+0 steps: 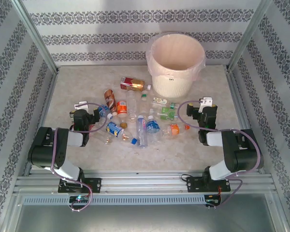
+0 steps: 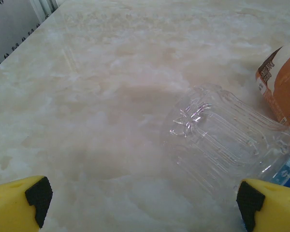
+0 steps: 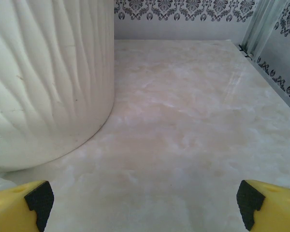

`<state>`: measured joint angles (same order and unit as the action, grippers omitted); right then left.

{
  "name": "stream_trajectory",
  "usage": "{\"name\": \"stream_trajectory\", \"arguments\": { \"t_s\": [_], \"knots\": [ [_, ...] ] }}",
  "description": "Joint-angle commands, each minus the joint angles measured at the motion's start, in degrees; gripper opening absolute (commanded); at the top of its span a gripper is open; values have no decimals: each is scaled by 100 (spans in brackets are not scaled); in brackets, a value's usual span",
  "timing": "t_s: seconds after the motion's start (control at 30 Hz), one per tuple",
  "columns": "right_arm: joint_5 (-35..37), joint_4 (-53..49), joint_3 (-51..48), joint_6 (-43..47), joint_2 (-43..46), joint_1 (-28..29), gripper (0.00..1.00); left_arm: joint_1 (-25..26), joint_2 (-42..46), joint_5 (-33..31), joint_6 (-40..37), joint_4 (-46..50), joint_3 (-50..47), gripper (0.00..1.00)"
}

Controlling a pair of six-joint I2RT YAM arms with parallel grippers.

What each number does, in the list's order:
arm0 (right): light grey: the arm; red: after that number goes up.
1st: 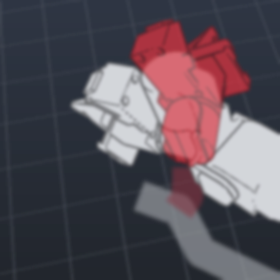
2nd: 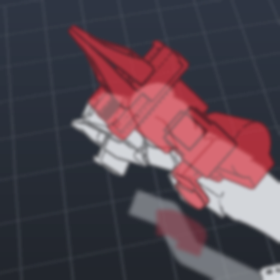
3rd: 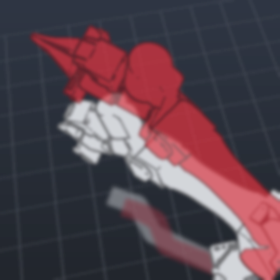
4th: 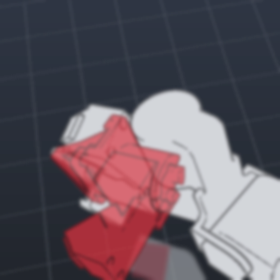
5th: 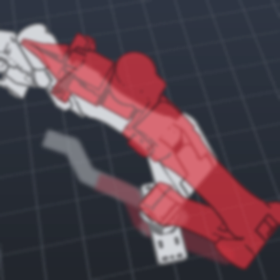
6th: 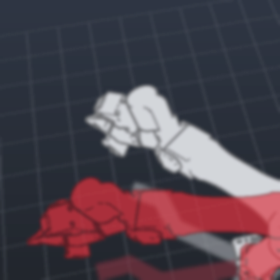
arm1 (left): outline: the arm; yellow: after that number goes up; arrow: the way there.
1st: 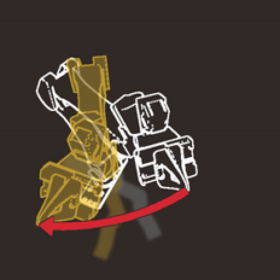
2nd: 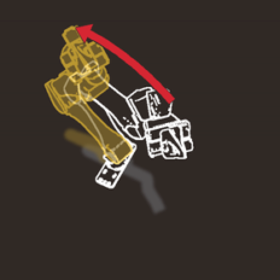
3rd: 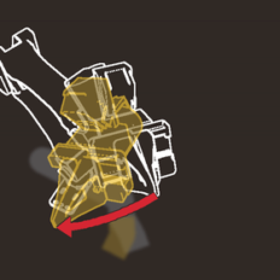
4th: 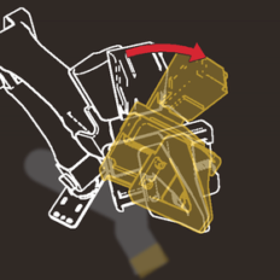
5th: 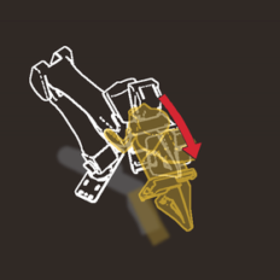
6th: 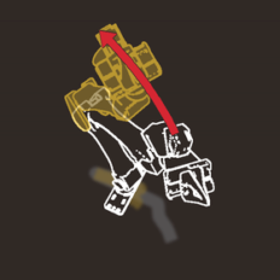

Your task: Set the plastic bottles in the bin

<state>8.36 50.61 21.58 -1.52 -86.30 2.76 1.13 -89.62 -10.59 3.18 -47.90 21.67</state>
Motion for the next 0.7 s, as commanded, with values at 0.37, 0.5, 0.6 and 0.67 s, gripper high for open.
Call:
{"name": "stream_trajectory", "arguments": {
  "t_s": [0.37, 0.5, 0.6, 0.67],
  "knots": [
    [43, 169, -14, -72, -18, -41, 98, 46, 29, 68, -63, -215, 74, 100],
    [17, 151, -6, -85, -19, -54, 98, 46, 33, 73, -63, -210, 74, 100],
    [-5, 142, -5, -87, -14, -66, 98, 46, 33, 74, -63, -211, 75, 100],
    [-18, 142, -5, -95, -10, -58, 98, 46, 32, 70, -63, -211, 76, 100]
  ]
}}
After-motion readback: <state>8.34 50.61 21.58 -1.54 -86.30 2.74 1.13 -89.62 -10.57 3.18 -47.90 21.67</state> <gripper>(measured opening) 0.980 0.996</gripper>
